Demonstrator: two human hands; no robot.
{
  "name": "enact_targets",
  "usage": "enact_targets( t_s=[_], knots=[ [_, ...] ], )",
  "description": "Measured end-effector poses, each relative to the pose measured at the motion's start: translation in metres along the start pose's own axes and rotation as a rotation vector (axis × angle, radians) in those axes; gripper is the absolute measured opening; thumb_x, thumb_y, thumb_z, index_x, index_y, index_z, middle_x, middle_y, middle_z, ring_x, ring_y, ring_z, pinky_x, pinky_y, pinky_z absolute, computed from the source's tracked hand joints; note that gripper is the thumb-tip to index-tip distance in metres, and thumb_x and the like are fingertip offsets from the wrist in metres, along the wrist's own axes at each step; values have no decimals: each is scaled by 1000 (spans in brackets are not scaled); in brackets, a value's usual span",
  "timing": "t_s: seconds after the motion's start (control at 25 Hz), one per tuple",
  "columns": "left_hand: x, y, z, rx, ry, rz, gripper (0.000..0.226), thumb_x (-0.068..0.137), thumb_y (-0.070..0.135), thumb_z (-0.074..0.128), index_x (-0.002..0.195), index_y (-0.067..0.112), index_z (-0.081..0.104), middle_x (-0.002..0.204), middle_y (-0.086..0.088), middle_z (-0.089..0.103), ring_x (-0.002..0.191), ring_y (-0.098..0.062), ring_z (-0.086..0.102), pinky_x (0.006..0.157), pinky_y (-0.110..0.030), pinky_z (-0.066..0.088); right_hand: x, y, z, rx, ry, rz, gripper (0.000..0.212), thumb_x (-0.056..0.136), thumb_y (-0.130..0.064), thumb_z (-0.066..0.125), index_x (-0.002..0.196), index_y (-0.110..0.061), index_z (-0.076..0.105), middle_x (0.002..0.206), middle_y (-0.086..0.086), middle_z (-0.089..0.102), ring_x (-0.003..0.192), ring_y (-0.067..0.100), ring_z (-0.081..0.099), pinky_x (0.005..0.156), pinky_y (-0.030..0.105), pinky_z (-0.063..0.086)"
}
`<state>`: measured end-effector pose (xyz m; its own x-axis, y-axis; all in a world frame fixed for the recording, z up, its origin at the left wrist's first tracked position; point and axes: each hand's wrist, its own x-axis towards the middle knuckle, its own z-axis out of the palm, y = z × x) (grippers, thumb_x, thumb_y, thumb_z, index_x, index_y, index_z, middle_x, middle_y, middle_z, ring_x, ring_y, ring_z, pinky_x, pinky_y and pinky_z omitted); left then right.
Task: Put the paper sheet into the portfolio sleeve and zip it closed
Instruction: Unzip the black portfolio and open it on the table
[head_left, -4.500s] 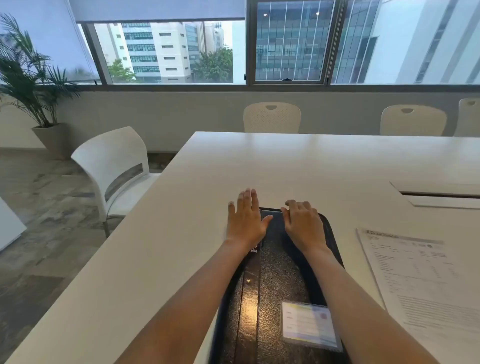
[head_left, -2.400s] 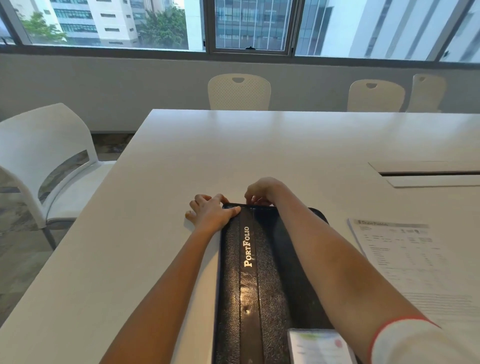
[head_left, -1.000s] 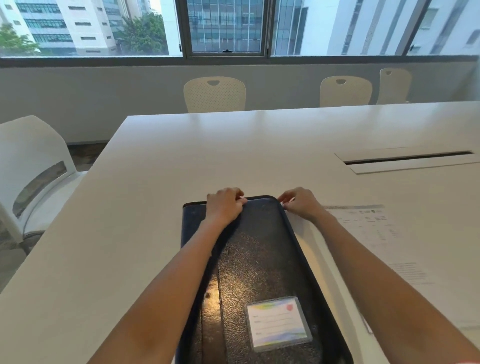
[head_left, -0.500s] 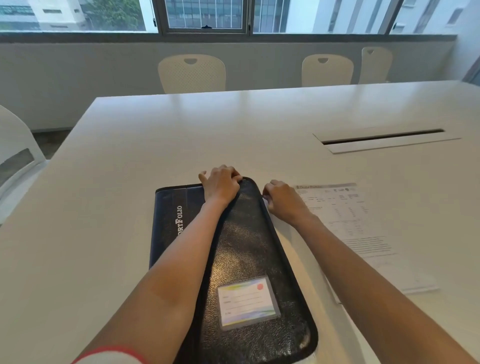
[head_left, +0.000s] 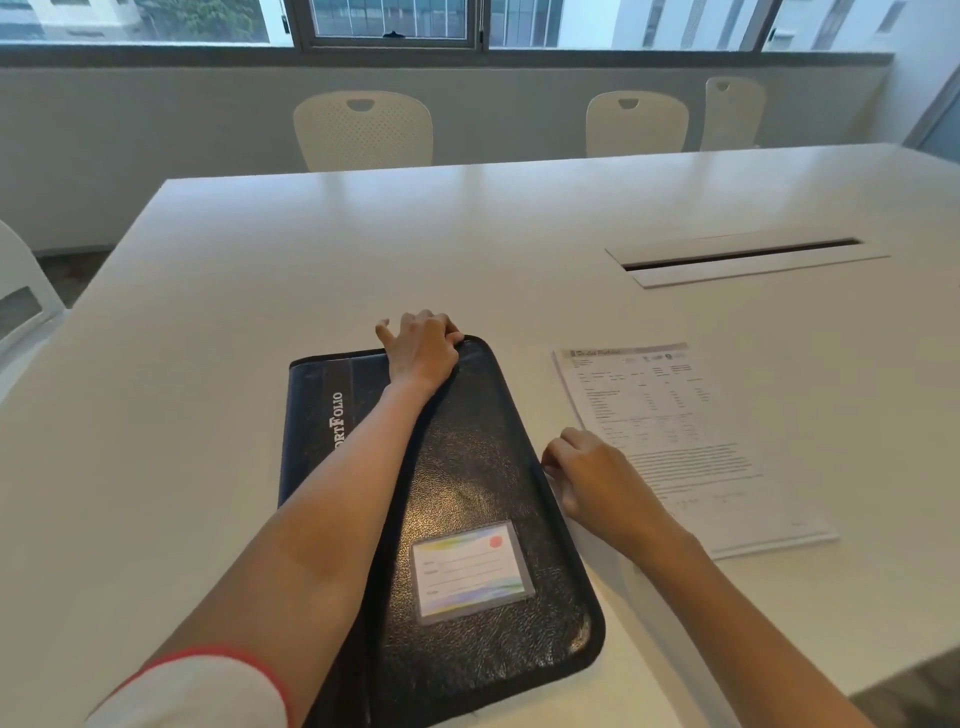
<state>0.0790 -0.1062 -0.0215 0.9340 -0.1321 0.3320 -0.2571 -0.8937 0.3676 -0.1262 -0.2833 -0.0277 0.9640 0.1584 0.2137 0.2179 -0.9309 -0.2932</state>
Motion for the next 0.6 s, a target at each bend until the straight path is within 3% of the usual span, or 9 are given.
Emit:
enact_targets(
  t_s=[0.12, 0.24, 0.4, 0.48, 0.6],
  knots=[
    [-5, 11, -11, 106, -75, 64, 23, 95, 24, 50, 115, 18, 60, 122, -8, 58, 118, -28, 48, 108, -55, 19, -34, -3, -4, 44, -9, 23, 12, 90, -15, 65, 100, -10, 69, 95, 4, 66, 80, 17, 63, 71, 23, 57],
    [-36, 32, -28, 1, -169, 266, 32, 92, 26, 50, 123, 28, 54, 135, -7, 46, 126, -26, 42, 109, -54, 20, -45, -6, -4, 87, 22, 56, 12, 91, -16, 63, 100, -11, 69, 96, 3, 65, 81, 16, 60, 72, 27, 57],
    [-119, 51, -30, -117, -367, 543, 21, 92, 42, 48, 107, 38, 62, 142, 0, 38, 132, -18, 31, 113, -54, 5, -39, -6, -2, 144, 72, 73, 8, 91, -13, 60, 96, -10, 66, 91, 3, 59, 78, 15, 54, 67, 24, 47],
    [-142, 55, -28, -121, -371, 566, 23, 94, 42, 47, 103, 31, 65, 142, 0, 40, 131, -19, 32, 114, -54, 6, -39, -6, 0, 166, 93, 76, 7, 90, -10, 61, 95, -10, 66, 87, 3, 58, 73, 12, 48, 63, 12, 36],
    [-146, 56, -29, -121, -320, 566, 25, 95, 40, 49, 99, 24, 67, 136, 0, 45, 127, -20, 35, 114, -50, 11, -43, -8, 2, 172, 113, 82, 7, 90, -7, 63, 95, -7, 68, 89, 6, 62, 74, 11, 47, 66, 9, 33]
  ],
)
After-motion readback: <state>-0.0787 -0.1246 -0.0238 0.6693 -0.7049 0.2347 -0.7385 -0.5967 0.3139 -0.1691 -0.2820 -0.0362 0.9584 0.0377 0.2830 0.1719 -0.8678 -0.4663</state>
